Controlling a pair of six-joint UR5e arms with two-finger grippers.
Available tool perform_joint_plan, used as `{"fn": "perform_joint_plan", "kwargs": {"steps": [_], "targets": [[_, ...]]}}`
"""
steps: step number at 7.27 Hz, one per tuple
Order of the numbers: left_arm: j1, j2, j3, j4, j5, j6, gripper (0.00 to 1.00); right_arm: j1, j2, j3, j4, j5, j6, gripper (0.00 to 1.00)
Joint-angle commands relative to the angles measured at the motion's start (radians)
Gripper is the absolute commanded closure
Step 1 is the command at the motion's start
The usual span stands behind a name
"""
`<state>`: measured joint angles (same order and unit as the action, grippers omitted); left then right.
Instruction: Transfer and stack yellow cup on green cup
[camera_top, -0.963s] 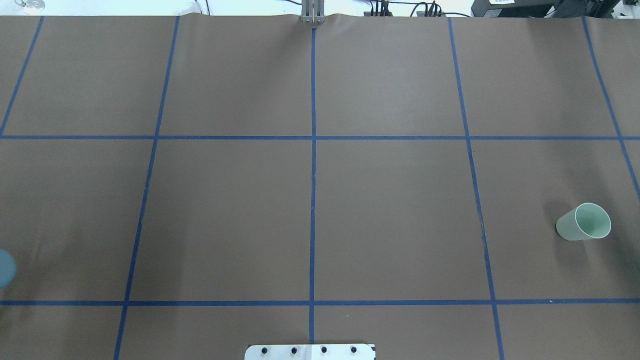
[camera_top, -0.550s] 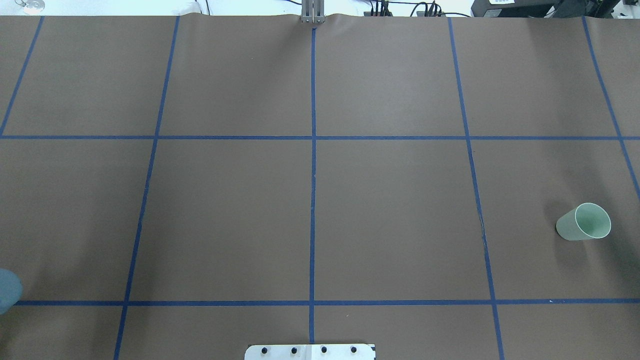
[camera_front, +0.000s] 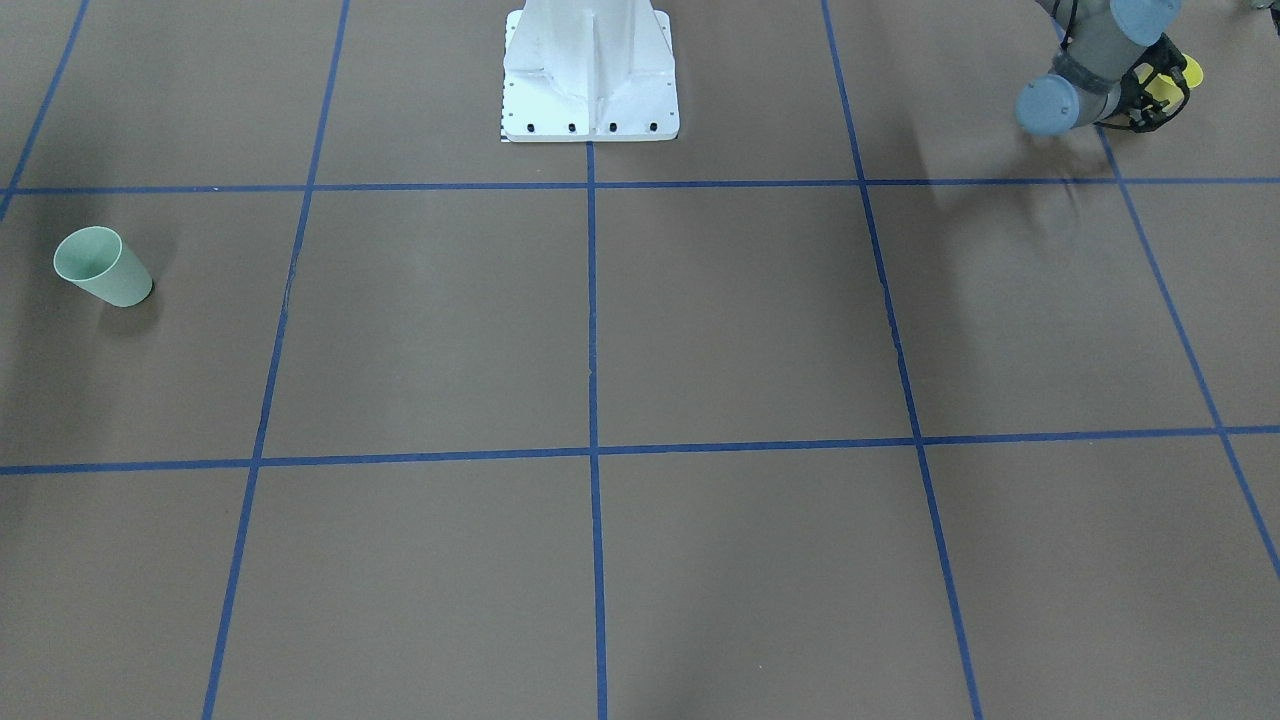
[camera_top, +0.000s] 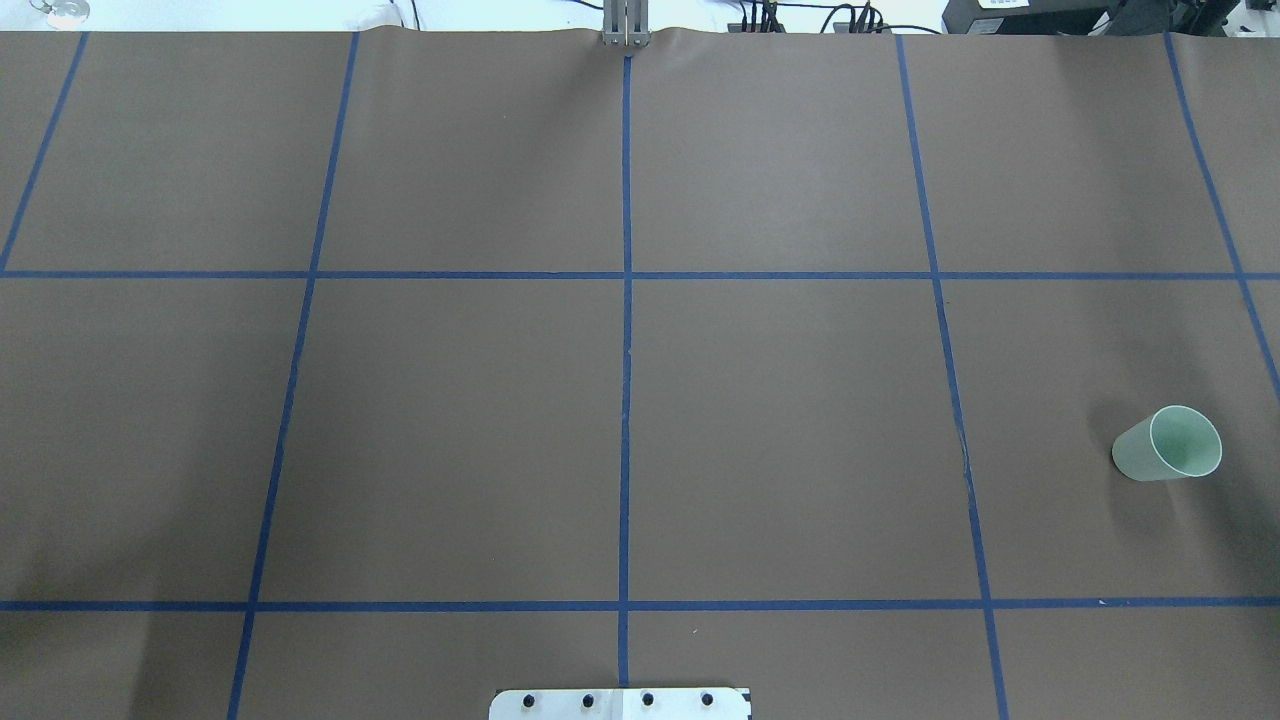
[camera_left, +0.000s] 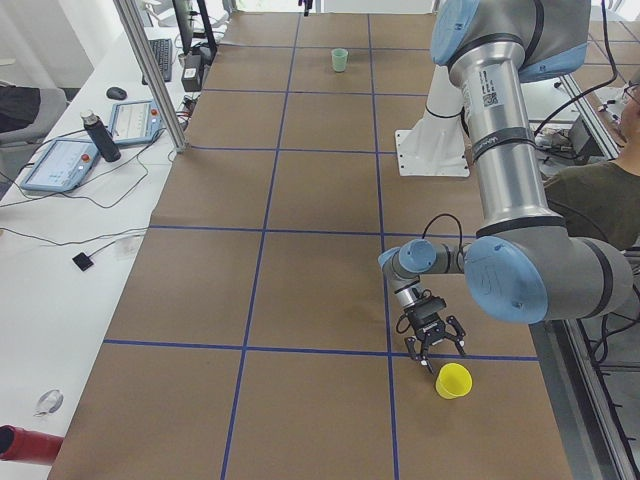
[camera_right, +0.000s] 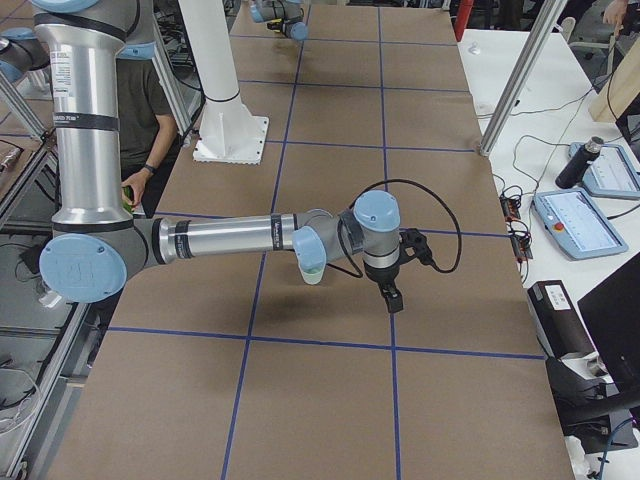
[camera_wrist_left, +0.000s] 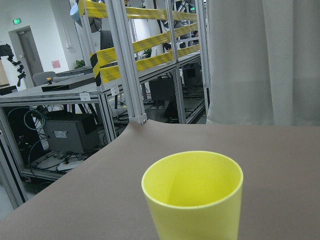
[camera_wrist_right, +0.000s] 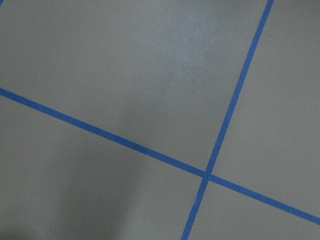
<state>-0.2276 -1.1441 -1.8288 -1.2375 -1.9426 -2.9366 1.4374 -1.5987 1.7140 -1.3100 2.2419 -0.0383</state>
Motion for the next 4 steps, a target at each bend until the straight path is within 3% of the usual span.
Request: {"fn": "perform_joint_plan", "kwargs": {"steps": [1, 4], "targets": [[0.016, 0.009, 0.028, -0.051, -0.001, -0.021, 0.01, 0.0, -0.001, 0.013, 0.0, -0.001, 0.003, 0.0], [0.017, 0.021, 0.1, -0.114, 0.002, -0.019, 0.01, 0.0, -0.003, 0.022, 0.0, -0.001, 0.001, 0.0]]}}
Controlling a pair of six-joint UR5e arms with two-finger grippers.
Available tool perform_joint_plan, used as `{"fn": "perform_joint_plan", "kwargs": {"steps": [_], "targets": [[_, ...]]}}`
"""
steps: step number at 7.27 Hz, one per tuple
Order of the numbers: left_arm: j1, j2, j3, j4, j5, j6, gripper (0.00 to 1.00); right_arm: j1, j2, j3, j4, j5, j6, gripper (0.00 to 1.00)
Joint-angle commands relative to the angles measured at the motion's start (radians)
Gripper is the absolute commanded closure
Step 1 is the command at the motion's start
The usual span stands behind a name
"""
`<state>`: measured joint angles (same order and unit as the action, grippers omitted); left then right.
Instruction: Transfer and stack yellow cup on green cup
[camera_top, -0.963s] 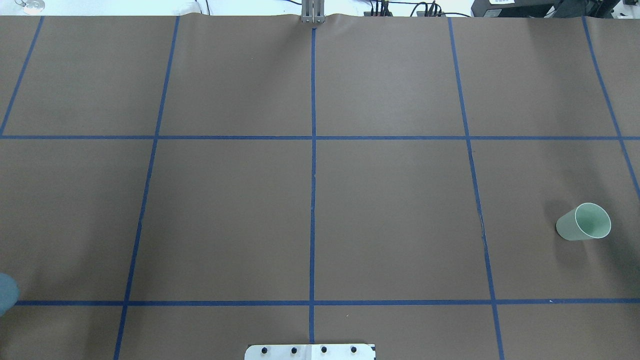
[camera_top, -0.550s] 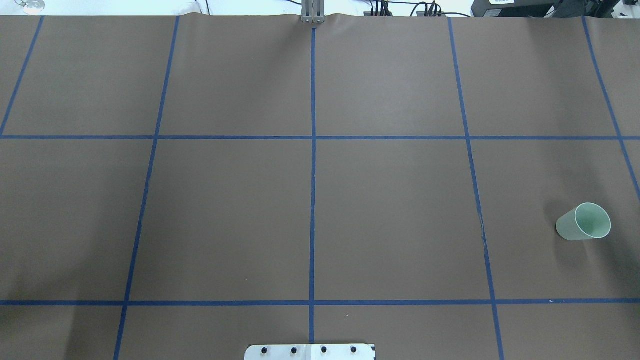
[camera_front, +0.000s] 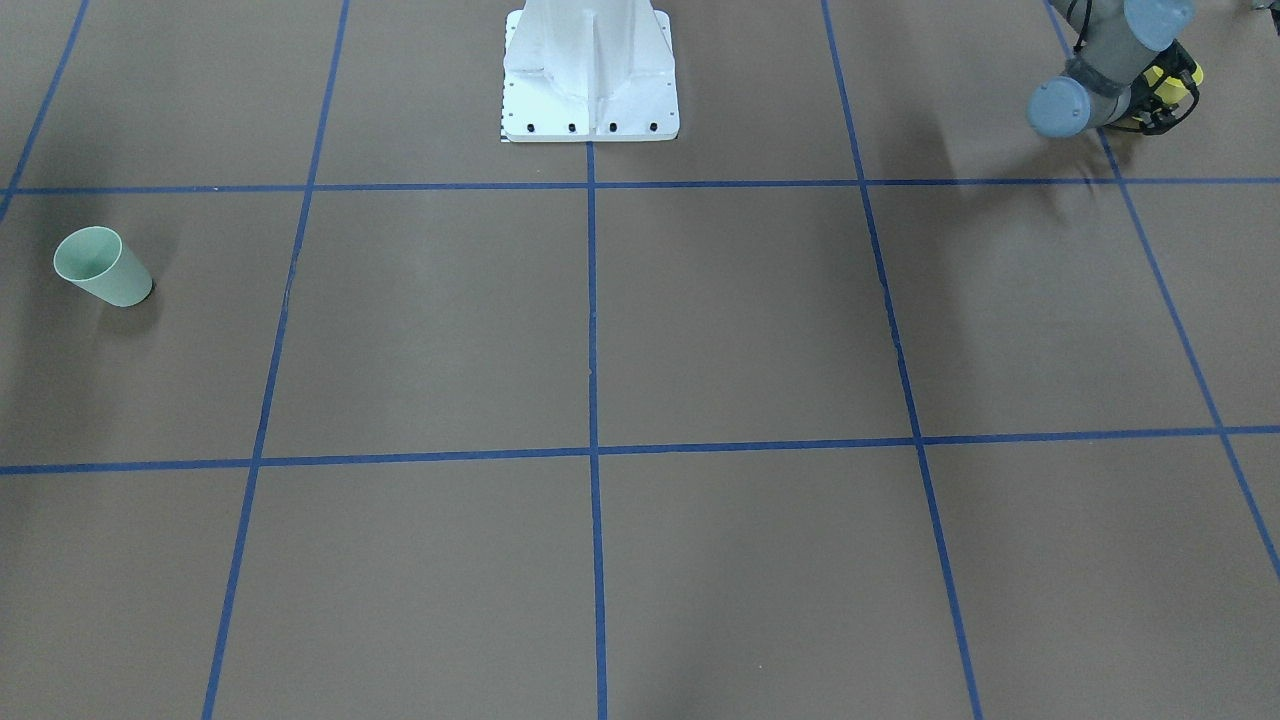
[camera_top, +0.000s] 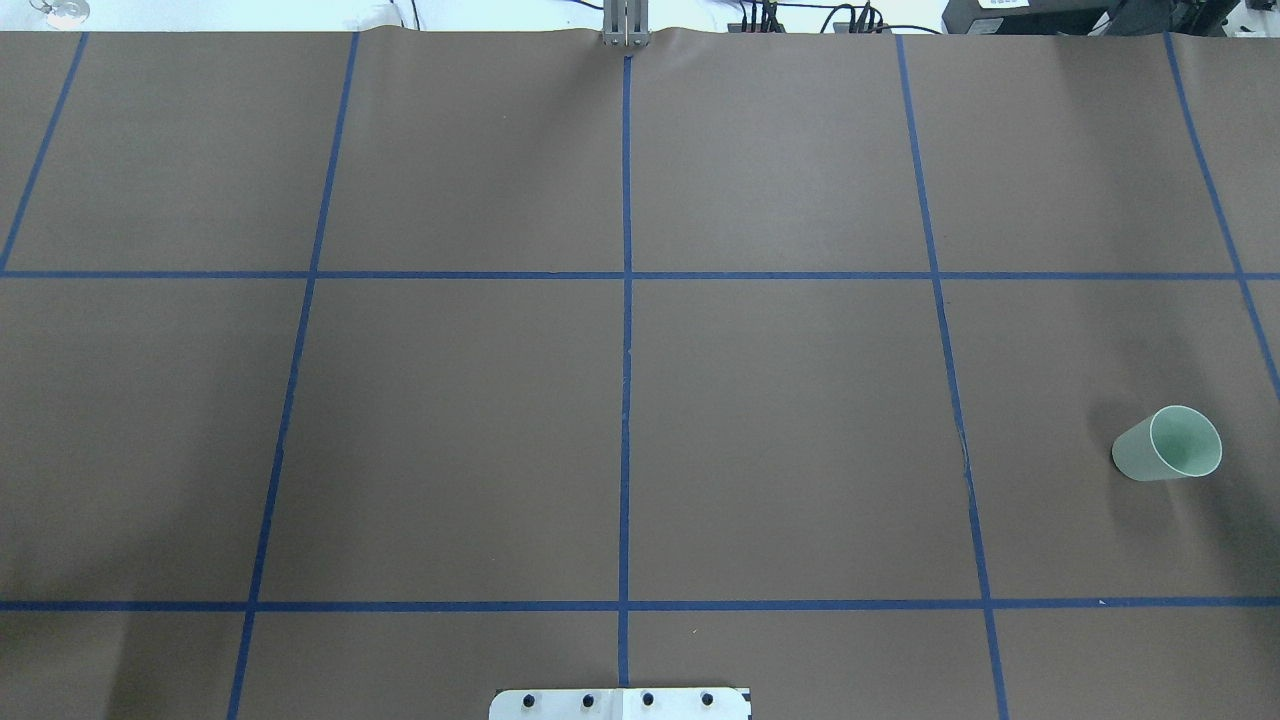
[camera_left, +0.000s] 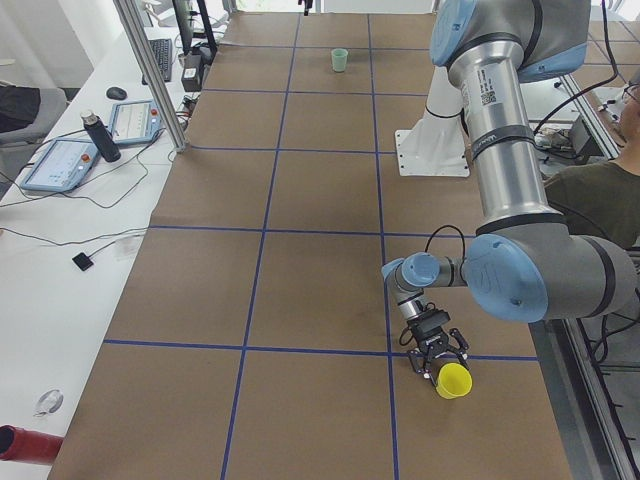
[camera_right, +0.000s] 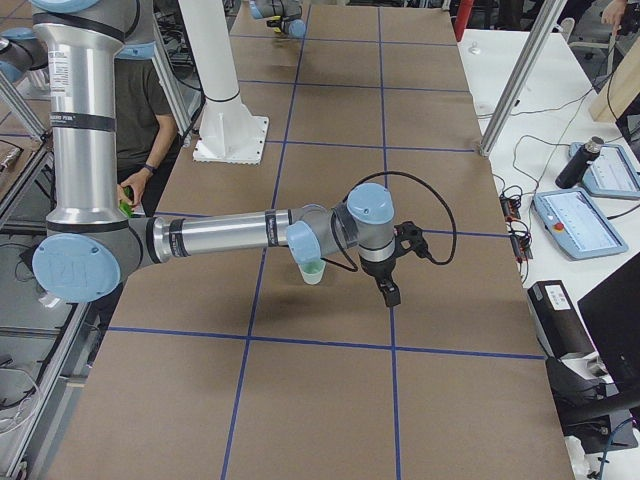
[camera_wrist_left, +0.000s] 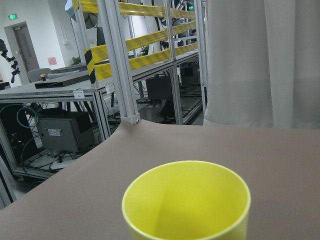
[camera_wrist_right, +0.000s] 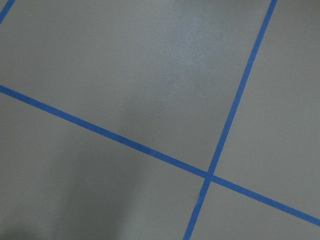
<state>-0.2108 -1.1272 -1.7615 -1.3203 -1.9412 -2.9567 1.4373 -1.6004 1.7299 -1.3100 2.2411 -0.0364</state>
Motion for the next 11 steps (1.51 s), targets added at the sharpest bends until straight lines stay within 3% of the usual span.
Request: {"fn": "perform_joint_plan", "kwargs": {"steps": [1, 2, 3, 4, 5, 6, 7, 10, 11], "targets": [[0.002, 0.004, 0.034, -0.042, 0.001, -0.002, 0.01, 0.0, -0.001, 0.011, 0.0, 0.0, 0.001, 0.0], [0.002, 0.004, 0.036, -0.042, 0.001, -0.002, 0.13, 0.0, -0.001, 0.011, 0.0, 0.0, 0.001, 0.0], [0.002, 0.013, 0.036, -0.043, 0.002, -0.002, 0.53, 0.0, -0.003, 0.011, 0.0, 0.0, 0.001, 0.0], [0.004, 0.042, 0.034, -0.062, 0.004, 0.004, 0.85, 0.0, -0.003, 0.013, 0.0, 0.0, 0.003, 0.0], [0.01, 0.102, 0.013, -0.113, 0.03, 0.021, 0.89, 0.0, -0.003, 0.022, -0.002, -0.002, 0.003, 0.0], [0.013, 0.159, -0.049, -0.123, 0.174, 0.037, 0.9, 0.0, -0.003, 0.022, -0.002, -0.002, 0.003, 0.0], [0.01, 0.246, -0.118, -0.125, 0.247, 0.121, 0.9, 0.0, -0.009, 0.022, -0.002, 0.0, 0.003, 0.0], [-0.001, 0.247, -0.108, -0.131, 0.592, 0.289, 0.9, 0.0, -0.009, 0.019, -0.002, 0.002, 0.007, 0.0], [-0.028, 0.247, -0.098, -0.202, 0.72, 0.373, 0.9, 0.0, -0.007, 0.017, -0.002, 0.006, 0.01, 0.0]]}}
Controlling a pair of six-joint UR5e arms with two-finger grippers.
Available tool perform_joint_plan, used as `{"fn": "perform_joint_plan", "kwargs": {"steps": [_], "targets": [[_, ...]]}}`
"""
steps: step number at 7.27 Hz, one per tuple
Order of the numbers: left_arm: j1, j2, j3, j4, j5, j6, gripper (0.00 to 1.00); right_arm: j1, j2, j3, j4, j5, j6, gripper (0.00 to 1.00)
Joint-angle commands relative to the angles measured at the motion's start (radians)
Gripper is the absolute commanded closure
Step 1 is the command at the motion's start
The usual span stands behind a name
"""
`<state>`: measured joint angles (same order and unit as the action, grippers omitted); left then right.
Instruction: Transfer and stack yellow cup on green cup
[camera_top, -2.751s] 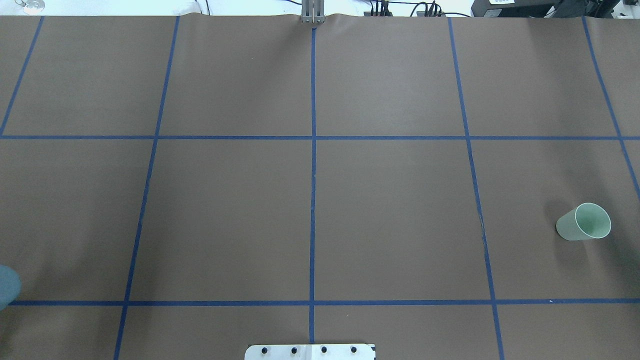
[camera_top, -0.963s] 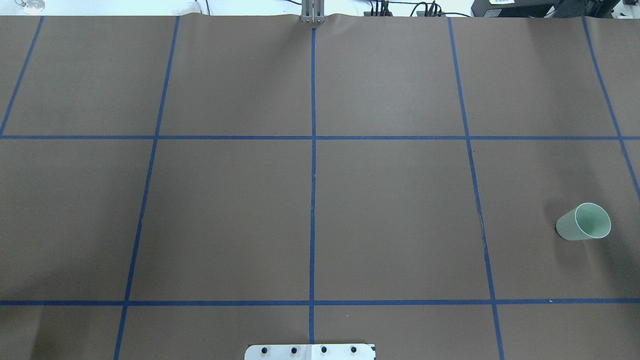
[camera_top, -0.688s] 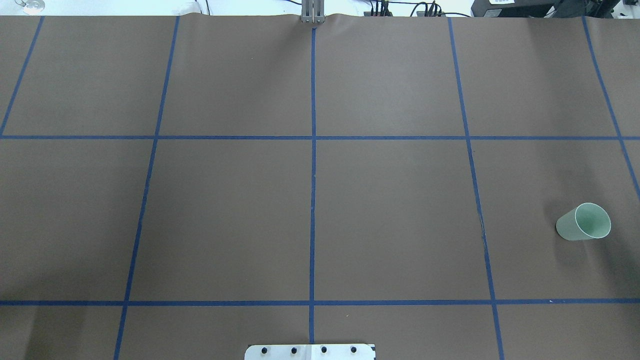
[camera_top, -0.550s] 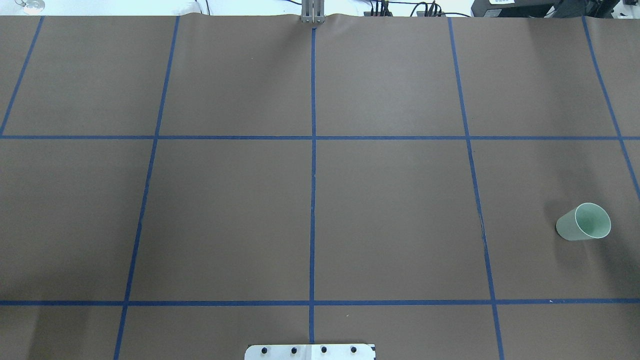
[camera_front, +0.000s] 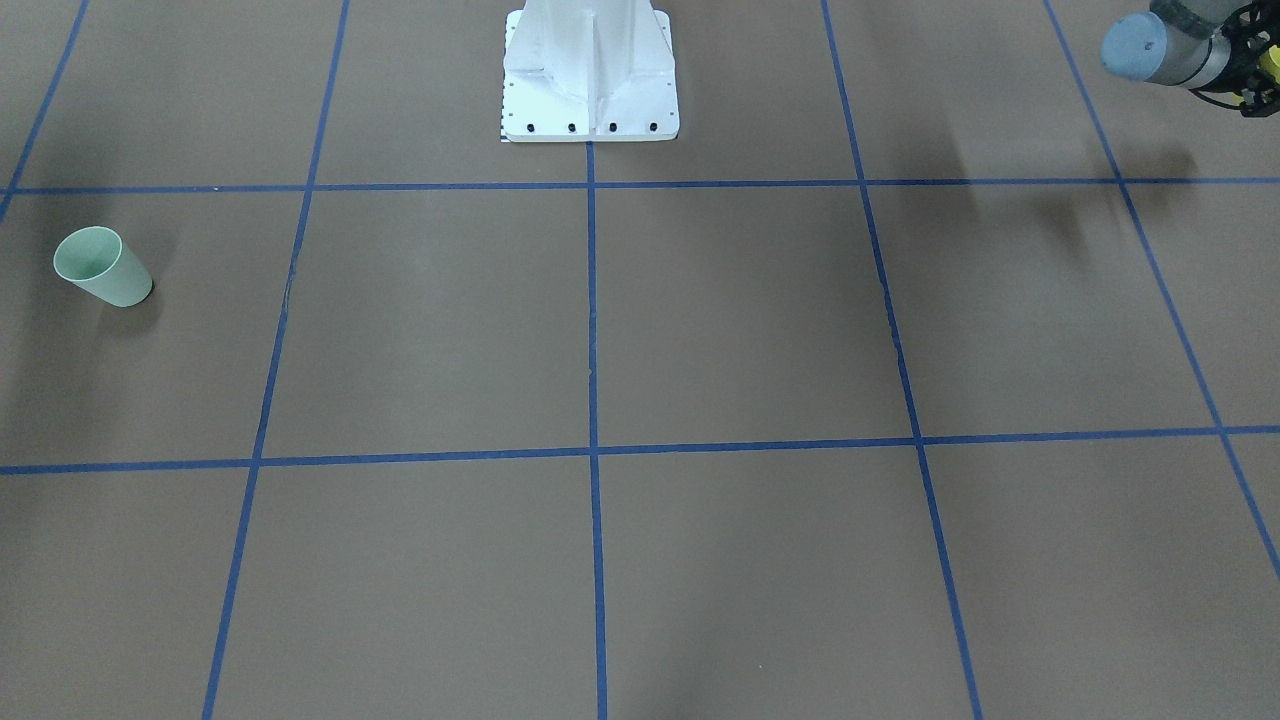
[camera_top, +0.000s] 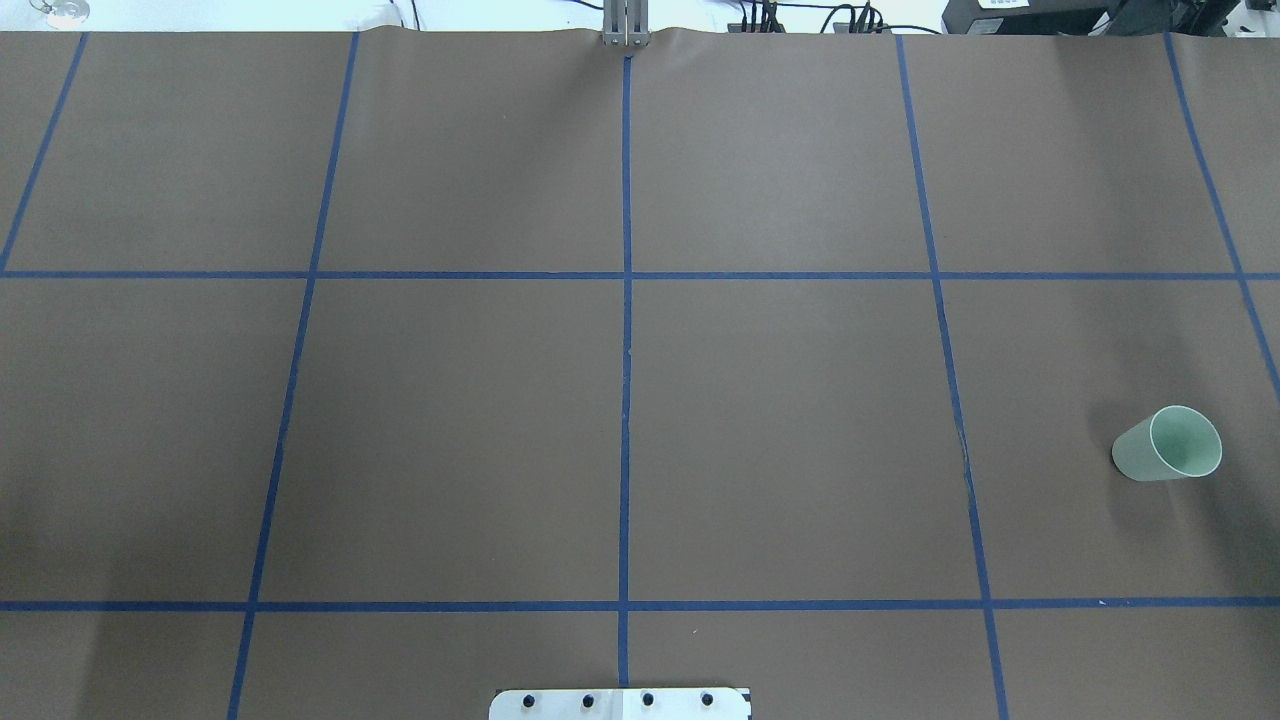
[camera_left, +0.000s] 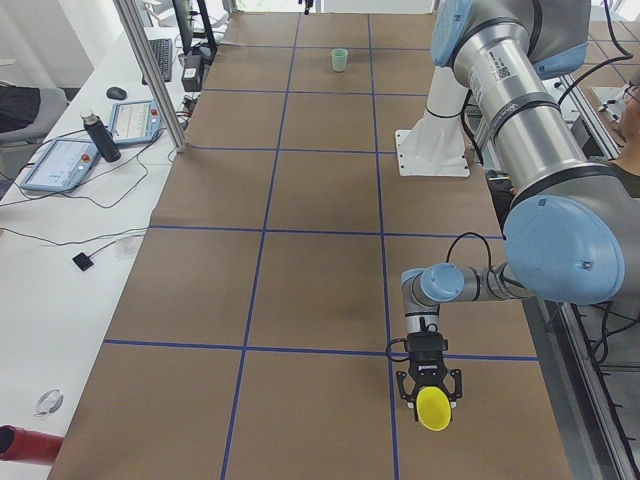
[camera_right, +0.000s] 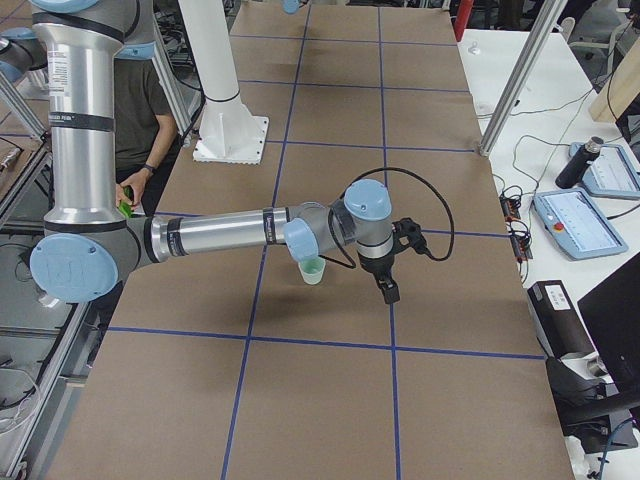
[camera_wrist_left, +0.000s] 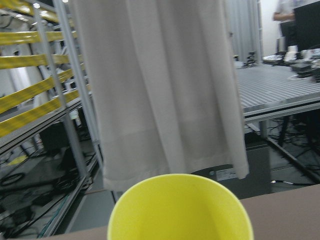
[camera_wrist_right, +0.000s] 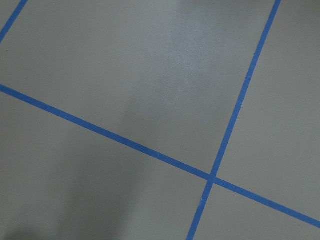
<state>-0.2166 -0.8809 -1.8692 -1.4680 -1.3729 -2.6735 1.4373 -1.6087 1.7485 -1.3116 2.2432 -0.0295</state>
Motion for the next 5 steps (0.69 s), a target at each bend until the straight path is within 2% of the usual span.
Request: {"fn": "perform_joint_plan", "kwargs": {"steps": [1, 2, 3, 5], "targets": [[-0.085, -0.033, 0.007, -0.137, 0.266, 0.239, 0.9, -0.02, 0.009, -0.001, 0.0, 0.004, 0.003, 0.0], [-0.192, -0.132, 0.013, -0.24, 0.414, 0.417, 0.89, -0.032, 0.012, 0.002, 0.0, 0.006, 0.0, 0.0], [-0.302, -0.286, 0.063, -0.382, 0.502, 0.646, 0.87, -0.058, 0.018, 0.0, 0.0, 0.003, 0.0, 0.0], [-0.415, -0.532, 0.201, -0.573, 0.526, 0.985, 0.88, -0.089, 0.062, -0.029, -0.009, 0.007, 0.002, 0.0]]}}
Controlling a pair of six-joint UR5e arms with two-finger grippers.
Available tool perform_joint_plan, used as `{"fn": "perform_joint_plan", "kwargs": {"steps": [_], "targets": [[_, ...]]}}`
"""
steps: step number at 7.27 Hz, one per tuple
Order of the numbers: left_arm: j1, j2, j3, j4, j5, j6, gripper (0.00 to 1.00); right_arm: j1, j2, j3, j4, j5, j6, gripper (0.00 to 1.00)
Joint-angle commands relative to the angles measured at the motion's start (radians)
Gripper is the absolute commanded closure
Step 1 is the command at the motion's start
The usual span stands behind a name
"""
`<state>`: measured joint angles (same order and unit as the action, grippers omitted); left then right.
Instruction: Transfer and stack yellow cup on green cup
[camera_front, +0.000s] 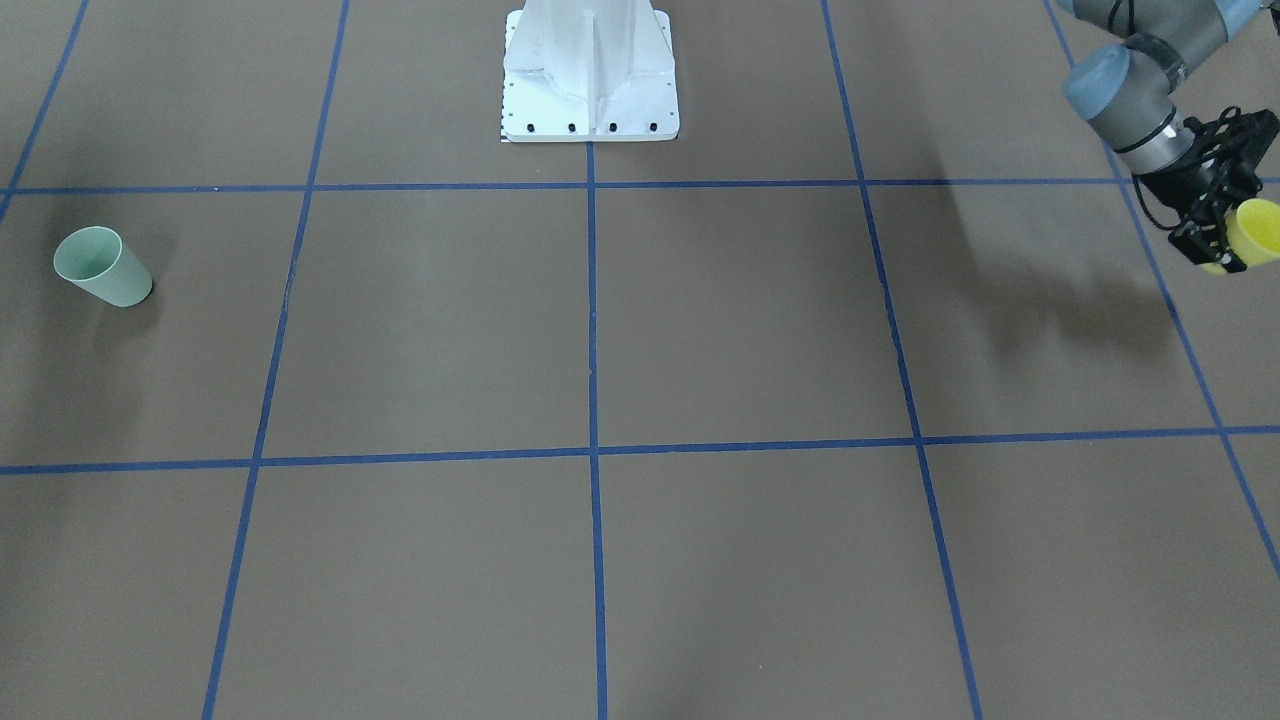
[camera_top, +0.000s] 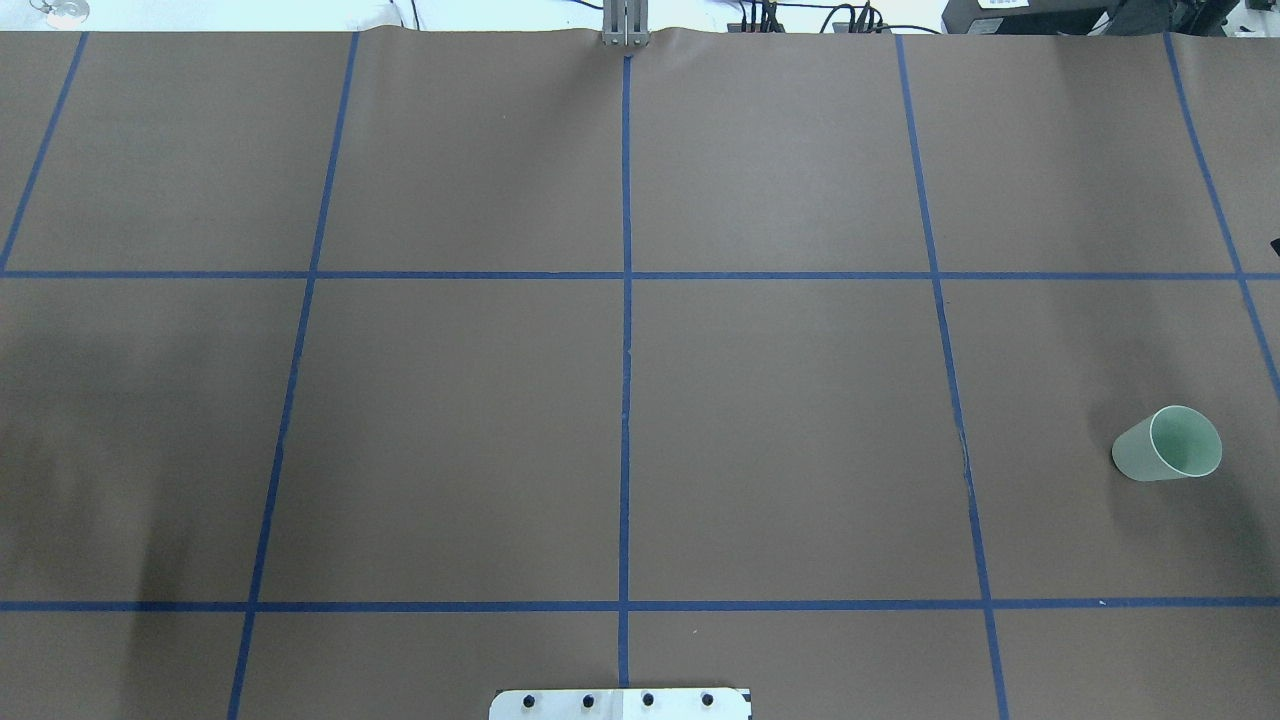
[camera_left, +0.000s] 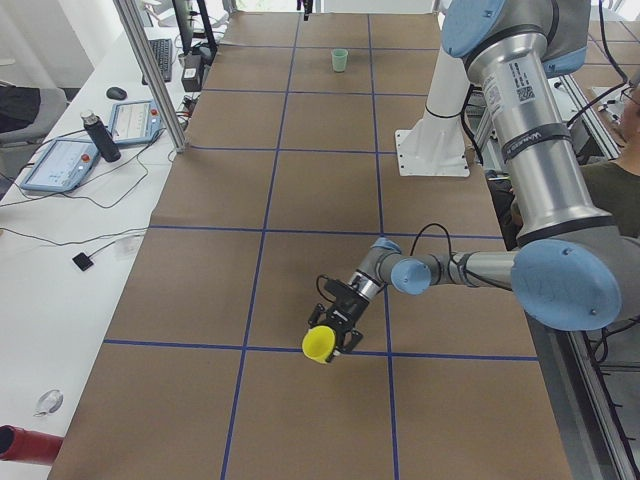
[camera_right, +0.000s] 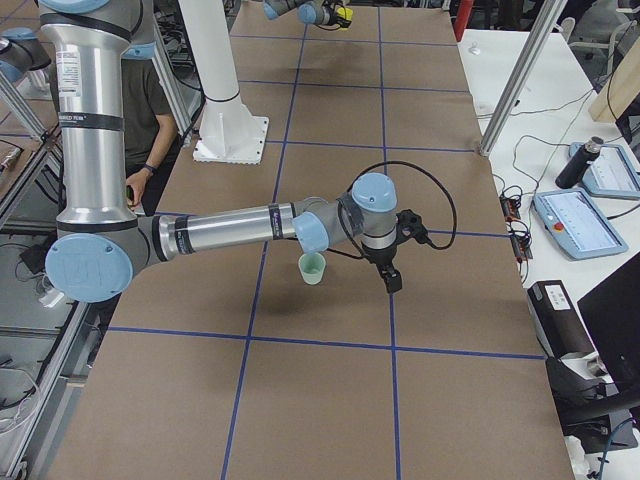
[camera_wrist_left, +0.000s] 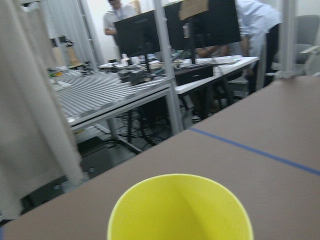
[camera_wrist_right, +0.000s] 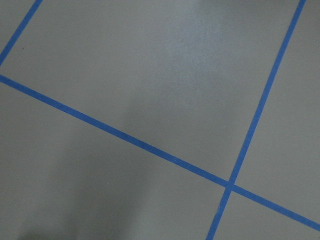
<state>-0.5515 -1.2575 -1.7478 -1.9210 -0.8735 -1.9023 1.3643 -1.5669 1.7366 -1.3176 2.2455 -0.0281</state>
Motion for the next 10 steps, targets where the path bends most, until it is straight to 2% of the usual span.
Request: {"fn": "perform_joint_plan", "kwargs": {"steps": [1, 3, 4, 5, 6, 7, 8, 10], "targets": [[-0.096, -0.266, 0.105, -0.218, 0.027, 0.394, 0.88, -0.014, 0.012, -0.005, -0.005, 0.022, 0.002, 0.0], [-0.096, -0.574, 0.218, -0.402, 0.015, 0.674, 0.86, -0.014, 0.016, -0.012, 0.001, 0.063, 0.005, 0.0], [-0.049, -0.665, 0.297, -0.417, -0.03, 0.737, 0.86, -0.02, 0.021, -0.011, 0.003, 0.075, 0.051, 0.0], [0.047, -0.801, 0.351, -0.491, -0.082, 0.744, 0.87, -0.025, 0.045, -0.008, 0.004, 0.122, 0.095, 0.0], [0.094, -0.897, 0.382, -0.539, -0.138, 0.79, 0.88, -0.042, 0.088, -0.014, 0.003, 0.137, 0.138, 0.0], [0.154, -0.945, 0.386, -0.64, -0.163, 0.945, 0.88, -0.077, 0.157, -0.019, 0.003, 0.138, 0.271, 0.0], [0.16, -0.986, 0.392, -0.741, -0.289, 1.064, 0.88, -0.121, 0.209, -0.019, 0.003, 0.138, 0.375, 0.0], [0.131, -1.017, 0.427, -0.892, -0.477, 1.19, 0.87, -0.224, 0.327, -0.028, 0.003, 0.132, 0.59, 0.01]]}}
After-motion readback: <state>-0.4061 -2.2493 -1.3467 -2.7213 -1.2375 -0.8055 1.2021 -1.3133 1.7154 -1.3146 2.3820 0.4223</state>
